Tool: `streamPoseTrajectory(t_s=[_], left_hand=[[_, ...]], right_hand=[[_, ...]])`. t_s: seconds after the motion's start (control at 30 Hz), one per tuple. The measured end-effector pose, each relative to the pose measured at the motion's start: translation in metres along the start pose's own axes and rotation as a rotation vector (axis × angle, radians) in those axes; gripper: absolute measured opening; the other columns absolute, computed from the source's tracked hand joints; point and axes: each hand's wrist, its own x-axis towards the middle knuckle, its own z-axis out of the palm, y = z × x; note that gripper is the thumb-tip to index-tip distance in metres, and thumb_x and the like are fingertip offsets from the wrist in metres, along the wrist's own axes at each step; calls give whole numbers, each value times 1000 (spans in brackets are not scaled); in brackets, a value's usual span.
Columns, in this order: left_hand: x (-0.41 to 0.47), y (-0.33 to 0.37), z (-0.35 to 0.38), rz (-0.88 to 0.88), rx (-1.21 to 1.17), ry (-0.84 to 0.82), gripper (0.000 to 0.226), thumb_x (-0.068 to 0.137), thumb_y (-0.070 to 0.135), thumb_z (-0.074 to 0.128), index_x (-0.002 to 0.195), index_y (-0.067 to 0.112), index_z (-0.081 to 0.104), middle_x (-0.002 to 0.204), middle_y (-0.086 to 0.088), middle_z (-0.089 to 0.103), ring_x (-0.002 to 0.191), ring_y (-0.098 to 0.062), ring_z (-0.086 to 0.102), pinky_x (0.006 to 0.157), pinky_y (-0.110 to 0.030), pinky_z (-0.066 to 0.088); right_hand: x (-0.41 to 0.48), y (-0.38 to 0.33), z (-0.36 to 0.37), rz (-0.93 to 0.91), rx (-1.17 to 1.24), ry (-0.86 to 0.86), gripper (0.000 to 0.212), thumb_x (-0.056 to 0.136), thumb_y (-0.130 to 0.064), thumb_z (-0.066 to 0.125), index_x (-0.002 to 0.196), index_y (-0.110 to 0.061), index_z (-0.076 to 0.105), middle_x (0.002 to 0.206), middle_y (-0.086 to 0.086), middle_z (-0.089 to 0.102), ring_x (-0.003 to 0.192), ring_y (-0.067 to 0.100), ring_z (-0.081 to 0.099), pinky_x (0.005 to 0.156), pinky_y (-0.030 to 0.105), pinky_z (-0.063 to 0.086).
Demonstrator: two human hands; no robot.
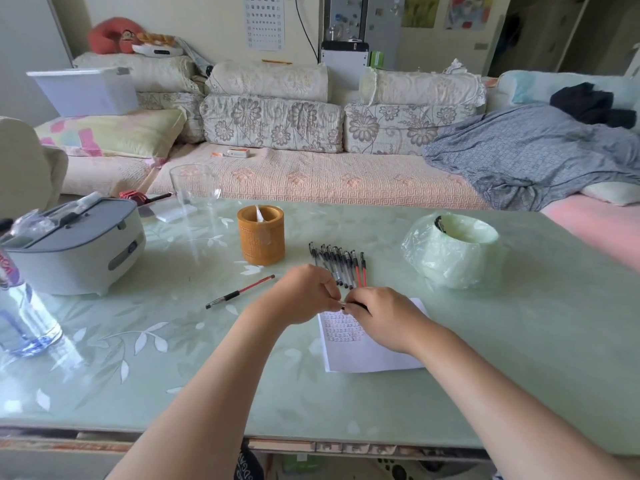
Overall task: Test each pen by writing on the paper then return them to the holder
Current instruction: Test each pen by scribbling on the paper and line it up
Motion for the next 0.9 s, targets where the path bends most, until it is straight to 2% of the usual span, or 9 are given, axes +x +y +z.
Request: streamPoseTrajectory(t_s=[0.13,0.3,0.47,0.53,0.6,0.67,0.8,0.9], left_hand=[[10,1,5,-5,-1,-33,11,79,16,79,87,14,71,89,-4,74,82,-16,71,81,-36,58],[20,-5,4,-16,5,-60,12,80,16,79,87,14,70,87,-3,73,81,-15,70,79,-34,58],[25,-12,4,-17,26,-89,11,81,19,78,87,18,69,87,4,73,83,-11,68,78,-28,56],[28,-16,5,-27,69,-98,11,81,21,78,87,20,68,89,3,71,85,-14,67,79,-29,56],[31,-21,5,-48,117,-92,11,82,22,76,86,23,66,90,4,69,85,-16,66,80,-31,56],[33,-27,6,-71,174,-81,10,84,25,74,89,24,65,92,6,66,85,-15,63,76,-28,53],[36,-35,15,-81,257,-129,12,85,27,69,96,25,64,98,7,63,87,-12,59,67,-18,43],[38,-34,21,-73,269,-173,17,85,24,66,101,26,63,100,7,62,90,-13,58,72,-21,45]], right_hand=[[2,7,2,-6,-96,20,24,101,-39,39,102,-27,60,80,-3,61,76,24,56,64,33,41],[10,12,3,-22,-117,22,24,101,-44,38,105,-34,58,77,-5,60,73,23,54,62,33,38],[16,17,8,25,2,-41,28,100,-46,38,103,-31,62,81,-6,63,77,20,58,60,30,39],[16,21,13,79,101,-81,27,99,-41,40,111,-30,61,87,-9,60,80,15,57,62,26,40],[14,28,17,136,225,-112,25,97,-26,42,120,-30,53,89,-8,56,79,11,53,62,22,38],[13,34,19,163,335,-100,30,92,-11,42,112,-32,47,86,-2,57,72,12,52,60,24,39],[12,42,22,237,673,-11,33,91,6,40,92,-20,61,85,9,60,58,18,51,48,26,40],[8,46,23,296,948,-25,48,90,14,33,100,-16,70,91,10,65,63,20,59,52,30,48]])
